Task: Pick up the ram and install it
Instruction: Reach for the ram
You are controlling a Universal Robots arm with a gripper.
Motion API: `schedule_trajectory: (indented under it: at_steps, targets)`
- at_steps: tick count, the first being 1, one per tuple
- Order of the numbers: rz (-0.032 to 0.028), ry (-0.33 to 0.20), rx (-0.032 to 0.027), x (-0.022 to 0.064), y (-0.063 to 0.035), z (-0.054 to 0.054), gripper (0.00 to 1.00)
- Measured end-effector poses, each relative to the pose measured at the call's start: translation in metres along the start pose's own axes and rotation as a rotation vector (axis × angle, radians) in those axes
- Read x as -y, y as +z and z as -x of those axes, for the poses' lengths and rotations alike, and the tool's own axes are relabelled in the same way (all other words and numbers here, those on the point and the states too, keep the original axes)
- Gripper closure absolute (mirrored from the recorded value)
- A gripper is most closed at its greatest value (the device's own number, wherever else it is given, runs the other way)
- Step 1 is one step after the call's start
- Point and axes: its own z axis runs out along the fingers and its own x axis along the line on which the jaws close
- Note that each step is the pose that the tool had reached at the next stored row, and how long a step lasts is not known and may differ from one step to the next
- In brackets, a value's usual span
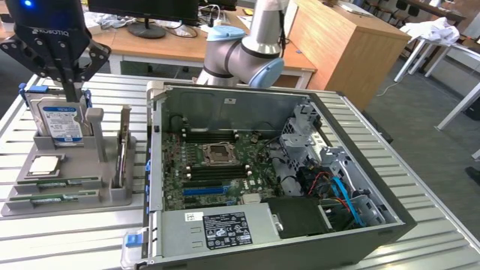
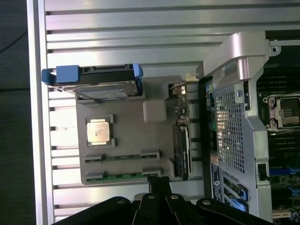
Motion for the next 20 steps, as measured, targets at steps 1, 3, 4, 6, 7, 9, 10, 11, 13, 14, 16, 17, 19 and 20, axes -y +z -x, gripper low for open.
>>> schedule_trajectory:
  at_steps: [1,3,4,6,7,9,10,11,13,14,16,17,19,20]
  targets:
    - [0.0000,0.000,0.0000,0.0001,-0.0001,-0.002,0.90]
    - [-0.0001,0.000,0.0000,0.0004,-0.0001,-0.006,0.90]
    - [0.0000,0.000,0.0001,0.0006,-0.0002,-0.007,0.90]
    - [0.0000,0.000,0.0001,0.0009,-0.0002,-0.011,0.90]
    - [0.0000,0.000,0.0001,0.0010,-0.0003,-0.013,0.90]
    - [0.0000,0.000,0.0000,0.0012,-0.0004,-0.016,0.90]
    - [-0.0001,0.000,0.0000,0.0013,-0.0004,-0.018,0.90]
    - [0.0000,0.000,0.0001,0.0015,-0.0004,-0.019,0.90]
    - [0.0000,0.000,0.0000,0.0017,-0.0005,-0.022,0.90]
    - [-0.0001,0.000,0.0000,0.0017,-0.0006,-0.023,0.90]
    - [0.0000,0.000,0.0000,0.0019,-0.0006,-0.025,0.90]
    - [0.0000,0.000,0.0001,0.0019,-0.0005,-0.025,0.90]
    - [0.0000,0.000,0.0001,0.0019,-0.0006,-0.025,0.90]
    - [0.0000,0.000,0.0000,0.0019,-0.0006,-0.025,0.90]
